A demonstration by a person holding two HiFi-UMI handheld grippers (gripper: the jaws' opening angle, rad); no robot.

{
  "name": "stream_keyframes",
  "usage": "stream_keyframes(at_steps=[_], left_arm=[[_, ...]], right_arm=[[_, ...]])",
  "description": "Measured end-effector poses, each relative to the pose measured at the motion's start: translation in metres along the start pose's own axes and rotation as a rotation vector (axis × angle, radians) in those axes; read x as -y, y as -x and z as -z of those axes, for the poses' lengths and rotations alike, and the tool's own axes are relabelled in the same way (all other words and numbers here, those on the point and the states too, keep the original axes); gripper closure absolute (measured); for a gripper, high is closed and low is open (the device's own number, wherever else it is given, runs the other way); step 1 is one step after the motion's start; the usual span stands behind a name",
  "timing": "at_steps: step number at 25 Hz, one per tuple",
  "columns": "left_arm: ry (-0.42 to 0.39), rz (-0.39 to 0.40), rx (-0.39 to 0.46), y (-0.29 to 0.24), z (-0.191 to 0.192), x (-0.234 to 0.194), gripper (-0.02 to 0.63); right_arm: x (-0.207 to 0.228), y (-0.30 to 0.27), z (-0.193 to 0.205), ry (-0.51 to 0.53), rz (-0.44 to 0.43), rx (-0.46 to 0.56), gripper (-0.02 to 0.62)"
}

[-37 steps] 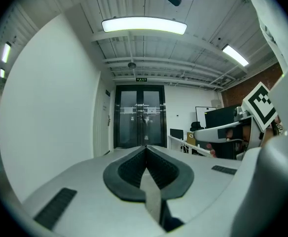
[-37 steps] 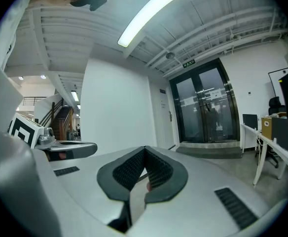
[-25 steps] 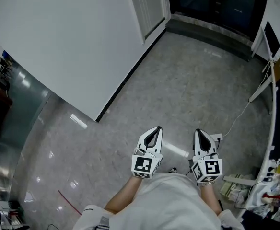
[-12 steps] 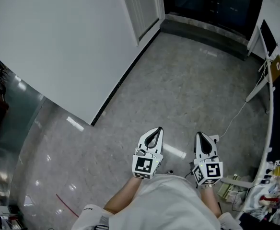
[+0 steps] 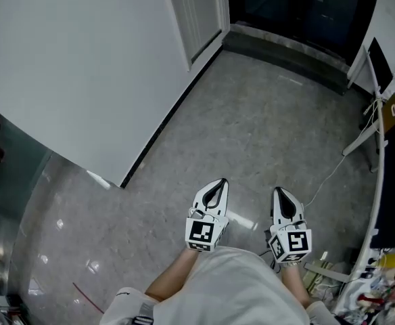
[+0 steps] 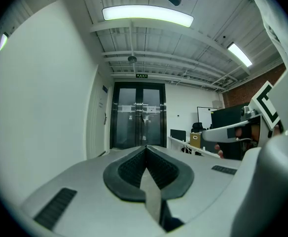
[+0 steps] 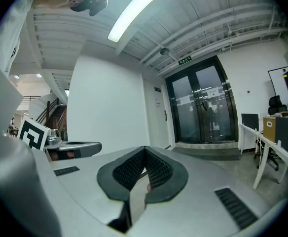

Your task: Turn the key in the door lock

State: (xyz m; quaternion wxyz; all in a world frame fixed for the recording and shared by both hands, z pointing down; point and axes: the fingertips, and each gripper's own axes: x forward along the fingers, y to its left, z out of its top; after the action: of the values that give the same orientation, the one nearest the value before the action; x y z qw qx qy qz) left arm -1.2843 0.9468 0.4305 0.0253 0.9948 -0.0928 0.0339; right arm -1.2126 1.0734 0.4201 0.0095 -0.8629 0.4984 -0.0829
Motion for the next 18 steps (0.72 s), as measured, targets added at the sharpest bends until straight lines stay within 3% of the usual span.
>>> stream_keyframes(at_steps=[9,18], left_arm=[[-0.020,0.050,0.004,-0.078,-0.017,-0.072,0.597],[-0.034,0.074,0.025,-0.128,-0.030,-0.122,0.597]], right_arm=[[0.011,-0.104,-0.022,0.003,0.048,0.010,0.594],[0.017,-0.166,-0.028,-0.003,0.092,0.014,0.594]])
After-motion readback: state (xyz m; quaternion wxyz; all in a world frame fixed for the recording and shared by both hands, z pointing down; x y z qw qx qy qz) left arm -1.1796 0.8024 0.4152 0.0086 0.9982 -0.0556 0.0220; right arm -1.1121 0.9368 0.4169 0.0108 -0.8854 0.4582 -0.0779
